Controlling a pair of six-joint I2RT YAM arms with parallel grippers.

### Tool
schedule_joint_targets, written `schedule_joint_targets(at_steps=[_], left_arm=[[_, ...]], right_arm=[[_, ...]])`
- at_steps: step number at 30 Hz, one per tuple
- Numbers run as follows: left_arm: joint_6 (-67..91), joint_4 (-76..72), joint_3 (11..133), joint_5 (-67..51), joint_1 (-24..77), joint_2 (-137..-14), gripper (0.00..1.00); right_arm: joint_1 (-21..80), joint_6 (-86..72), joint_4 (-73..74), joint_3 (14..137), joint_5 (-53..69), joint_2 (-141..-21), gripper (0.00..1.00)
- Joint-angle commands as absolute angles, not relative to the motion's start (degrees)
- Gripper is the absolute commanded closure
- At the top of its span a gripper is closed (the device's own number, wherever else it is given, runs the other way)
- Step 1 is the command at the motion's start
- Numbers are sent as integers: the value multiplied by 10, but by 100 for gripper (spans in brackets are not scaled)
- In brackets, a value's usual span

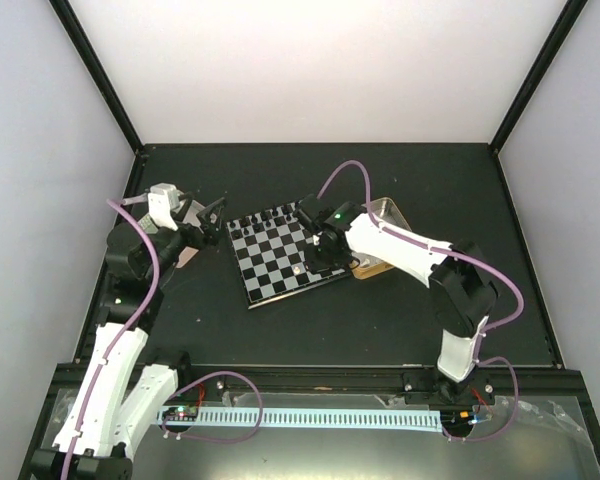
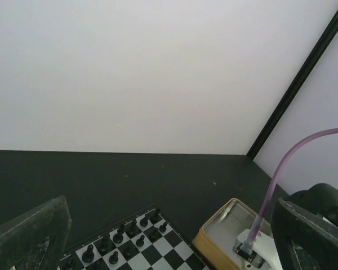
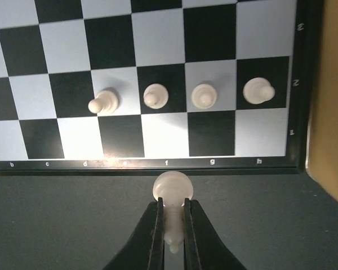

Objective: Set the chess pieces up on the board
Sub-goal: Place the chess piece on the chessboard.

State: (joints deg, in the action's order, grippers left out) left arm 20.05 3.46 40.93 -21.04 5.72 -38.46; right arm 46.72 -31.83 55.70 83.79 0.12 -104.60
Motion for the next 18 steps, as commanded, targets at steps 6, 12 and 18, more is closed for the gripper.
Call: schedule_joint_targets(at_steps=[6, 12, 18], left_arm=[[185, 23, 418, -208, 56, -402, 1], [180, 30, 418, -198, 56, -395, 1], [182, 33, 415, -197, 56, -391, 1]], right_arm=[[491, -342, 550, 844, -15, -1080, 99], [493, -351, 550, 854, -15, -1102, 99], [494, -358, 553, 870, -26, -1120, 99]])
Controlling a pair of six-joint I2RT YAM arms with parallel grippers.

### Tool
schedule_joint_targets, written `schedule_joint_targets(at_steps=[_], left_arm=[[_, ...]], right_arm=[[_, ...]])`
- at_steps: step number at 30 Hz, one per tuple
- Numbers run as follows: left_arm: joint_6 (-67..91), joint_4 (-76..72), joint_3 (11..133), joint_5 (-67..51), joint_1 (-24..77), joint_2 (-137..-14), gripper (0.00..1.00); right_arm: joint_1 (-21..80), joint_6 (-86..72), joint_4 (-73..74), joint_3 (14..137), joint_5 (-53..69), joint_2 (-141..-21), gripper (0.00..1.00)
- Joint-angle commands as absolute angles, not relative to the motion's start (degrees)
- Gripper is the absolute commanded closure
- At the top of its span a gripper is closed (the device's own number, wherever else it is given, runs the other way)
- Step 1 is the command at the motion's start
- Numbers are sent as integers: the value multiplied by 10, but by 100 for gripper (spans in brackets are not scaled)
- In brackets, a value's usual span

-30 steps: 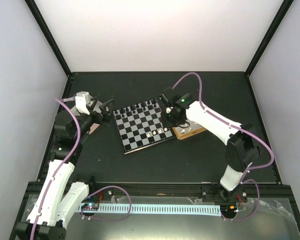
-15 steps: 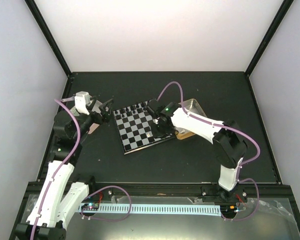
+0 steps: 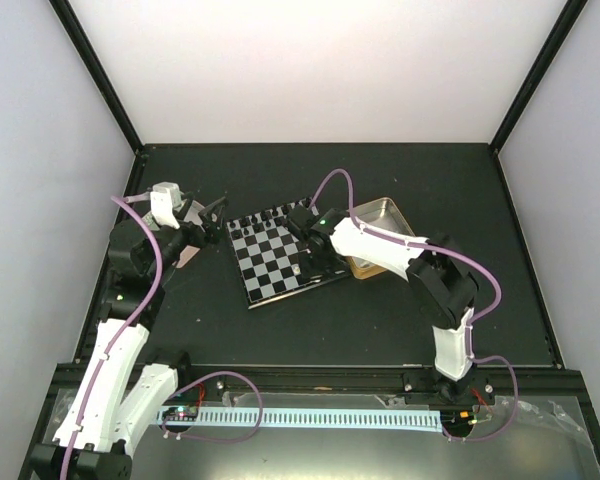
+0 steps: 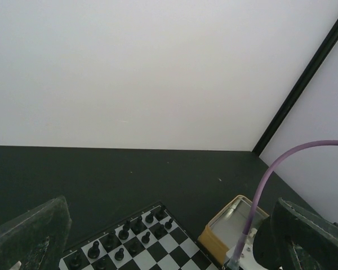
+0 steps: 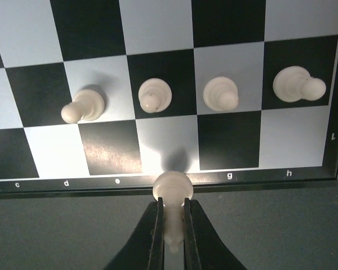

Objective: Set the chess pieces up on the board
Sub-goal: Place the chess piece on the chessboard.

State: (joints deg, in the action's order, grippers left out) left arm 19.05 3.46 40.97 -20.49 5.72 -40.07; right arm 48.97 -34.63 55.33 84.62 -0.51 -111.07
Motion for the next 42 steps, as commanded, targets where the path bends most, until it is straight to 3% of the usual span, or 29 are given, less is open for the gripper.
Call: schedule_joint_targets(at_steps=[1, 42], left_arm=[[182, 34, 416, -196, 56, -390, 1], [178, 38, 410, -189, 56, -378, 1]], right_arm=[[495, -359, 555, 874, -27, -1121, 99], [503, -341, 554, 913, 34, -1175, 96]])
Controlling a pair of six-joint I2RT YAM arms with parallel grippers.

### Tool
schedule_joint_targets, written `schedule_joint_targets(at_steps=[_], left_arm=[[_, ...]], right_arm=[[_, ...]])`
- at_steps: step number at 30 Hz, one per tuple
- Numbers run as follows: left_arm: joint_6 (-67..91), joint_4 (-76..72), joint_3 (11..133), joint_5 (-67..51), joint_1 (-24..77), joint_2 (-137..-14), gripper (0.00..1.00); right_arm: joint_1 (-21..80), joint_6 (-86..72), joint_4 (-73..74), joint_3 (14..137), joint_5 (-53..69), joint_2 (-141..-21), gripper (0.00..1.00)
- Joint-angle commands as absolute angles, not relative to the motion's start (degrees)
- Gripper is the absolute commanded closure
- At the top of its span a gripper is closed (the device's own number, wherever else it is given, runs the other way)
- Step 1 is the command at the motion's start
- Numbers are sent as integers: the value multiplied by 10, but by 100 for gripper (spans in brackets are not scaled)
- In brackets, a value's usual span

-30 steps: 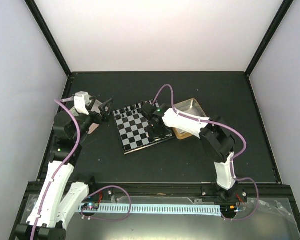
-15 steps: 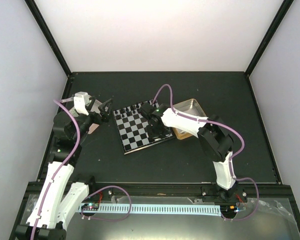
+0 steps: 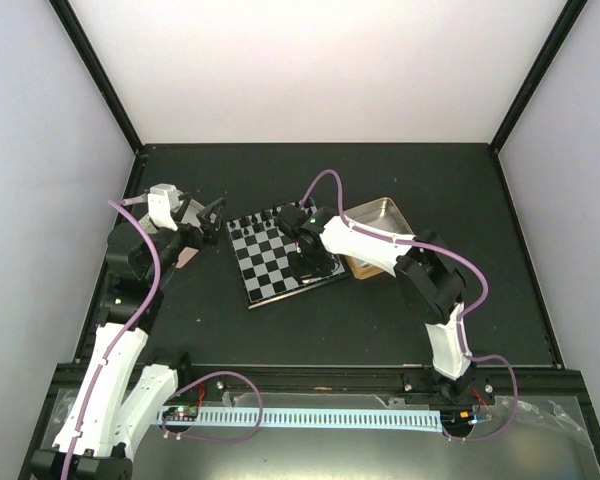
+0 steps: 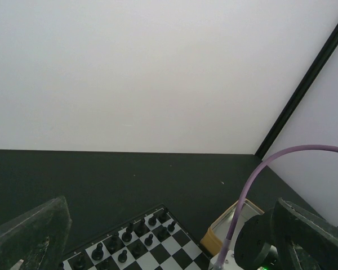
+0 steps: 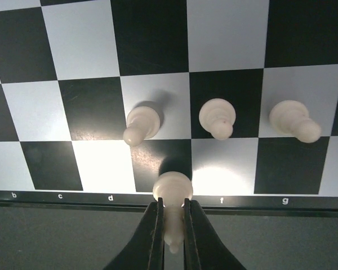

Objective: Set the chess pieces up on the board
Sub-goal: Place the chess piece on the chessboard.

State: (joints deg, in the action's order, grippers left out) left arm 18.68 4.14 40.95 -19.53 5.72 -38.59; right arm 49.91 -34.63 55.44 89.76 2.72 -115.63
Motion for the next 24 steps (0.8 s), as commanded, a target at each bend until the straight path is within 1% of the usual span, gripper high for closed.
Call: schedule_joint_targets(at_steps=[1, 8, 16, 24], left_arm=[[177, 39, 410, -190, 56, -377, 1], [178, 40, 408, -190, 56, -376, 1], [177, 40, 407, -189, 56, -373, 1], [178, 40, 406, -189, 56, -370, 1]], right_arm=[[504, -343, 555, 914, 27, -1176, 96], [503, -366, 584, 917, -47, -1179, 96], [503, -383, 589, 914, -57, -1187, 95], [503, -386, 585, 918, -54, -1192, 88]])
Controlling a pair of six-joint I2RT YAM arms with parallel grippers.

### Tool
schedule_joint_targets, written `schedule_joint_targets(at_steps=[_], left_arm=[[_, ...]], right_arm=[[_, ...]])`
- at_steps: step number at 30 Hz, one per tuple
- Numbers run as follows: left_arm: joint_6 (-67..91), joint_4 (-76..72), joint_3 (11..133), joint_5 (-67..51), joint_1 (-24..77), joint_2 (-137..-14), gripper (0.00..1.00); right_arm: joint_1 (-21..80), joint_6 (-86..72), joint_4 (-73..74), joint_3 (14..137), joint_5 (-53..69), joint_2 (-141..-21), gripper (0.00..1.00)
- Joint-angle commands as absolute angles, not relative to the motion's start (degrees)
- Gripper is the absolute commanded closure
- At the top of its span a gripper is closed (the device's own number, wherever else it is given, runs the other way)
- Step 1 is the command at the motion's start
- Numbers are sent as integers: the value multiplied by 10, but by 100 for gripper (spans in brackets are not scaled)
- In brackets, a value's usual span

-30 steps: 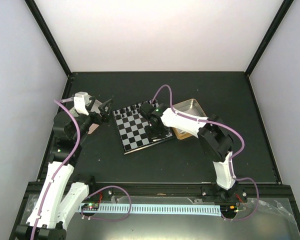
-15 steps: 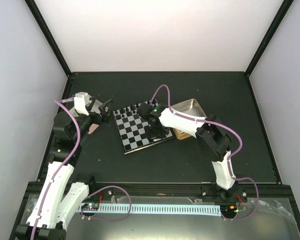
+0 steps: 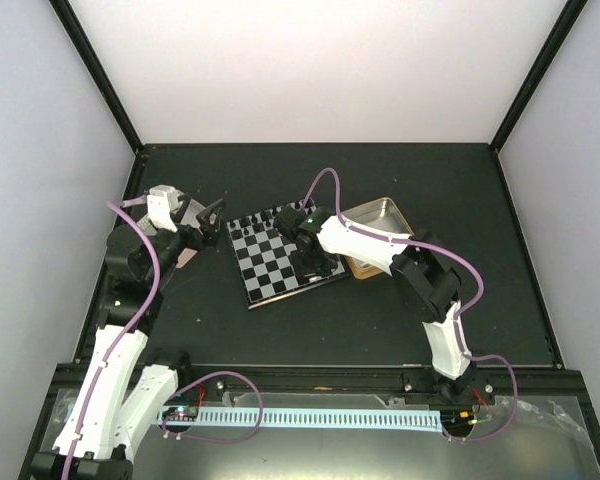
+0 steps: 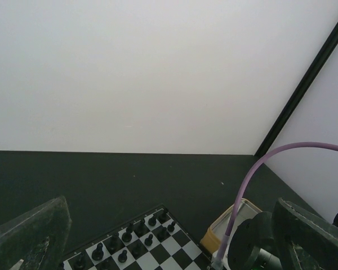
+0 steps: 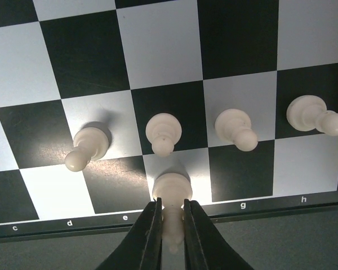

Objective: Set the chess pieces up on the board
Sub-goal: Place the chess piece on the chessboard, then pick up the chess piece from the storage box.

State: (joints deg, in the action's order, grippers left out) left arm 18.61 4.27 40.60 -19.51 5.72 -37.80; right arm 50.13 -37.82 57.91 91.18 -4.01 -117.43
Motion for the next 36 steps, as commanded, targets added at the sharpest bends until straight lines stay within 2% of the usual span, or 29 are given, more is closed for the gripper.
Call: schedule_joint_targets(at_steps=[1, 6, 10, 13, 20, 25, 31, 36], left_arm=[[178, 40, 406, -189, 56, -370, 1], [178, 39, 406, -189, 56, -369, 1], [180, 39, 406, -189, 56, -369, 1], [180, 38, 406, -190, 56, -369, 1], [179, 37, 407, -191, 56, -372, 1], [181, 34, 407, -191, 56, -379, 1], [189, 24, 407, -195, 56, -392, 1], [189, 23, 408, -194, 56, -400, 1]], right_arm=[[503, -385, 583, 918, -50, -1191, 87], [503, -384, 580, 927, -44, -1173, 79], [499, -394, 579, 929, -67, -1143, 68], [490, -400, 572, 918, -80, -1114, 67], [444, -410, 508, 828, -126, -990, 63], [371, -375, 470, 760, -132, -942, 54], [287, -348, 439, 733, -111, -976, 55], [248, -351, 417, 747, -84, -1036, 63]])
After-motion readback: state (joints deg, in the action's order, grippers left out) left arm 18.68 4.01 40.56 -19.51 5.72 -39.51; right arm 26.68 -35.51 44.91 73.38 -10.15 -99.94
